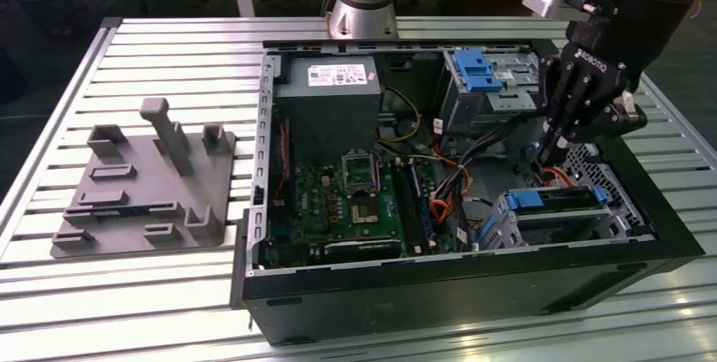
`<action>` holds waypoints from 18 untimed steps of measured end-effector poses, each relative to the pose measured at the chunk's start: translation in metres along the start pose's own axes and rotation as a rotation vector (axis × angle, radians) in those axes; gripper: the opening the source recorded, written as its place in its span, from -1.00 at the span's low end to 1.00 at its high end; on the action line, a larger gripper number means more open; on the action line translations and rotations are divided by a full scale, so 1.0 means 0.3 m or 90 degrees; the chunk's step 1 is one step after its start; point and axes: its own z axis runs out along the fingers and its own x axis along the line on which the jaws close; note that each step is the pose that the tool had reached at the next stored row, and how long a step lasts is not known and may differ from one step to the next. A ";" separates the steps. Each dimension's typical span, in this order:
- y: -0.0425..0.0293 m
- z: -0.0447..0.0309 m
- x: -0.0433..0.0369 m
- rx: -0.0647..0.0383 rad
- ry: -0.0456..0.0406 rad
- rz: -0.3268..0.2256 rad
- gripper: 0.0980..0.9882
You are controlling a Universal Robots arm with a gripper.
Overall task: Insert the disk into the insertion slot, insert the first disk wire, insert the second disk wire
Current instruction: 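Insert the second disk wire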
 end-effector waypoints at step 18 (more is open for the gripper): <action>-0.019 0.005 0.029 0.002 -0.0580 0.026 -0.89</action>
